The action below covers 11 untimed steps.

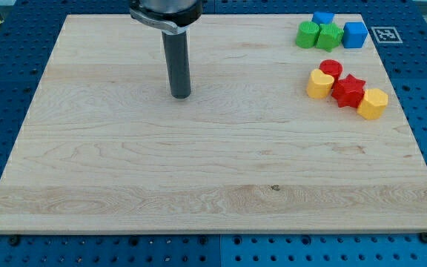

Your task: Move your arm at yellow hexagon

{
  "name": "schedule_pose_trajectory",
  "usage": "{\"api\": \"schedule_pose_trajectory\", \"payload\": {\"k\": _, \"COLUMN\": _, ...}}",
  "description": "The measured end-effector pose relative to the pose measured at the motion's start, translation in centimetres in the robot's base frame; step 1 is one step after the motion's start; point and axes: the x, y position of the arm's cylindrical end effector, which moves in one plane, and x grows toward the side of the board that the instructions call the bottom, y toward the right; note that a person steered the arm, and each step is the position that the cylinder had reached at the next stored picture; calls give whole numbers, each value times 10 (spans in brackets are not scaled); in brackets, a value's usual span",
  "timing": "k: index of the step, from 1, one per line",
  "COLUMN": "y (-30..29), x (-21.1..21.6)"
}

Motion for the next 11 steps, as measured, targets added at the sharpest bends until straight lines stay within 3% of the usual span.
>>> {"api": "schedule_pose_trajectory", "payload": {"k": 2, "y": 10, "x": -15}}
{"api": "schedule_pose_trajectory", "payload": {"k": 3, "y": 89, "x": -56}}
{"api": "schedule_pose_trajectory", "payload": {"k": 5, "y": 128, "x": -83}}
{"api": "schedule_pose_trajectory", "payload": {"k": 6, "y": 180, "x": -88}}
{"api": "schedule_pose_trajectory", "payload": {"k": 7, "y": 253, "x": -82}}
{"api": "schedule_pose_trajectory", "payload": {"k": 8, "y": 288, "x": -57}}
{"api": "schedule_pose_trajectory", "payload": {"k": 10, "y": 335, "x": 4}}
{"api": "schedule_pose_trajectory", "payload": {"k": 11, "y": 331, "x": 23}}
